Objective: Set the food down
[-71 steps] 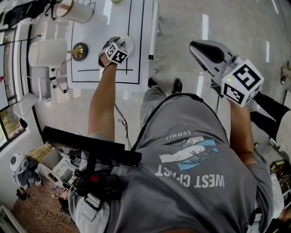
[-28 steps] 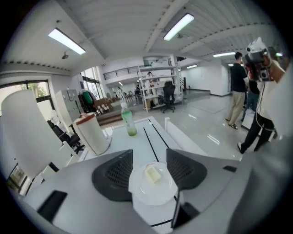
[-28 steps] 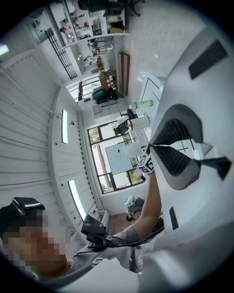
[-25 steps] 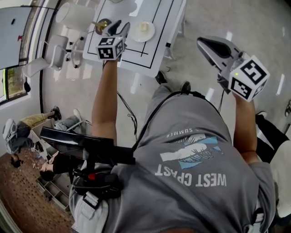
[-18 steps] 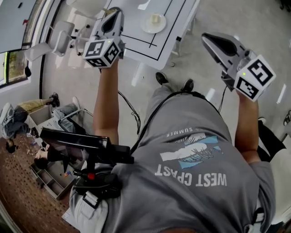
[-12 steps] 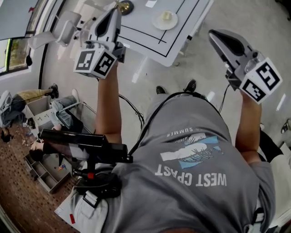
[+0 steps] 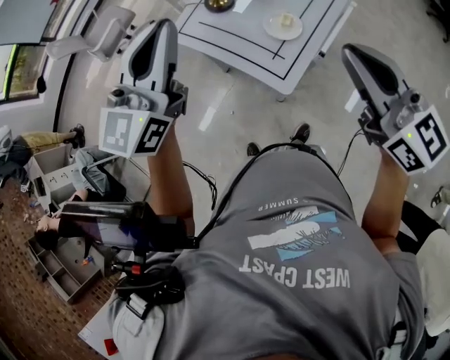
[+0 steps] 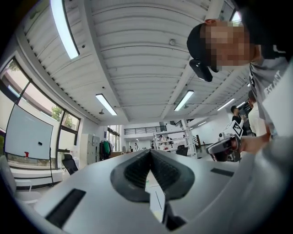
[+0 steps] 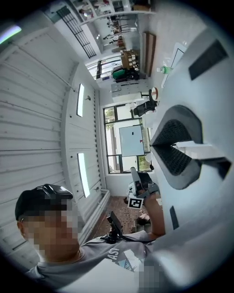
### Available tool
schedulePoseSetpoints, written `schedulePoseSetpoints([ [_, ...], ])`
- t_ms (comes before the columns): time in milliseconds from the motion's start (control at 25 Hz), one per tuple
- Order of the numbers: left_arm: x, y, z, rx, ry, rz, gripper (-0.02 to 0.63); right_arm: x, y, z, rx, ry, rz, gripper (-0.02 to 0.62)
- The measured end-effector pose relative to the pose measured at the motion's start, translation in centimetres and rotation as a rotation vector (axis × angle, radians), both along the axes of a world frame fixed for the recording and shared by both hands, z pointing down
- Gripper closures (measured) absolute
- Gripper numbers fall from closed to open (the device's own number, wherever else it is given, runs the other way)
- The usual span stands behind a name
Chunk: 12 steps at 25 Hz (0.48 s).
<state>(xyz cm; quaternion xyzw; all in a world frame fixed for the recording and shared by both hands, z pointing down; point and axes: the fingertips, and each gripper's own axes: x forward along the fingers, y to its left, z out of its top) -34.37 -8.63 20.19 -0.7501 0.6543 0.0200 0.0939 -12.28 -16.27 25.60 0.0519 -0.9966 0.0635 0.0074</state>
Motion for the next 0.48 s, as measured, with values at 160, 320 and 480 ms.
schedulePoseSetpoints([
  [160, -2.1, 4.2, -0.7, 0.019, -0.045, -0.011, 0.598, -1.9, 4.3, -1.0, 0.027, 0.012, 0.026, 0.591],
  [320, -3.3, 6.0, -1.7, 0.019, -0.109, 0.008, 0.598, -3.3, 6.8, -1.7, 0.036, 0.0, 0.057, 0.591],
  [480, -4.4, 7.0, -0.8, 0.025, -0.11, 0.034, 0.598, -4.4, 8.2, -0.4, 0.027, 0.005, 0.076, 0.591],
])
